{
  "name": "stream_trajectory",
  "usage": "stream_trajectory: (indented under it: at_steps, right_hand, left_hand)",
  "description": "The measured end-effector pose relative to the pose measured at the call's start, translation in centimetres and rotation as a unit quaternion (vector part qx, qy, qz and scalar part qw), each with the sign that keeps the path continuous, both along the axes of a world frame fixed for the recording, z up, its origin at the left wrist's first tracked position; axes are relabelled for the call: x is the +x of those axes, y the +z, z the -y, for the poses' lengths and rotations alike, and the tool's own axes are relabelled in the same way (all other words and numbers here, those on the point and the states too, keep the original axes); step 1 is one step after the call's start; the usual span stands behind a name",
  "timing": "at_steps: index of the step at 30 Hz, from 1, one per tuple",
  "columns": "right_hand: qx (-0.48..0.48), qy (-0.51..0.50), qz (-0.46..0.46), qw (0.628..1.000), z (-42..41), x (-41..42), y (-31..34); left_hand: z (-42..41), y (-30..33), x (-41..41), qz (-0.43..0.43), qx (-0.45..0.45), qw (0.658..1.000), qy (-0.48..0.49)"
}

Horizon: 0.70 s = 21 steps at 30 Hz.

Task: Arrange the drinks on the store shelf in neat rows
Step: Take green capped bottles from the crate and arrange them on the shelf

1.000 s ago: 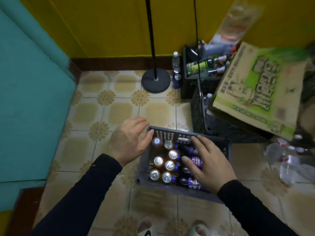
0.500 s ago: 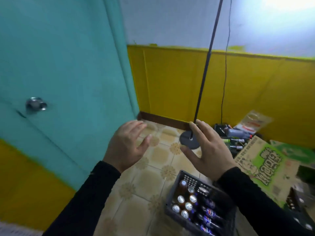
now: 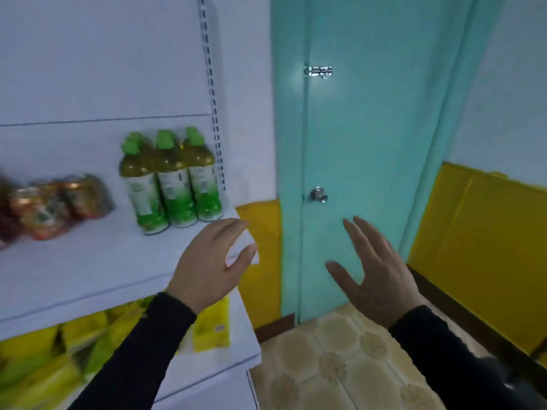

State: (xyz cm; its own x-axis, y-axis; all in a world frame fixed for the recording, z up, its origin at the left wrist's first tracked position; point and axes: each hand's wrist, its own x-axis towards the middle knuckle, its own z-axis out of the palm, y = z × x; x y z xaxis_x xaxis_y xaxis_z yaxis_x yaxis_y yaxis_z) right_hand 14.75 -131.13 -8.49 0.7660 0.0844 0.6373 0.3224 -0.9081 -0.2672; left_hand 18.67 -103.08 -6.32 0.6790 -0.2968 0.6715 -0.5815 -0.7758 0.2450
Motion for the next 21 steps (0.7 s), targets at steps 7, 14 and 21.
stream_trajectory:
  at_steps: [7, 14, 21]
  right_hand:
    - [0.004, 0.095, 0.03, 0.995, -15.9, 4.7, 1.2]
    - [-0.006, 0.078, 0.028, 0.997, -27.5, 9.0, 1.4]
    - [-0.042, 0.025, -0.02, 0.999, -30.0, 12.4, 1.3]
  left_hand:
    - [-16.0, 0.6, -0.2, 0.042, -0.062, 0.988, 0.132]
    - [-24.7, 1.6, 5.1, 0.034, -0.035, 0.984, 0.171]
    - [-23.1, 2.8, 10.8, -0.075, -0.067, 0.981, 0.166]
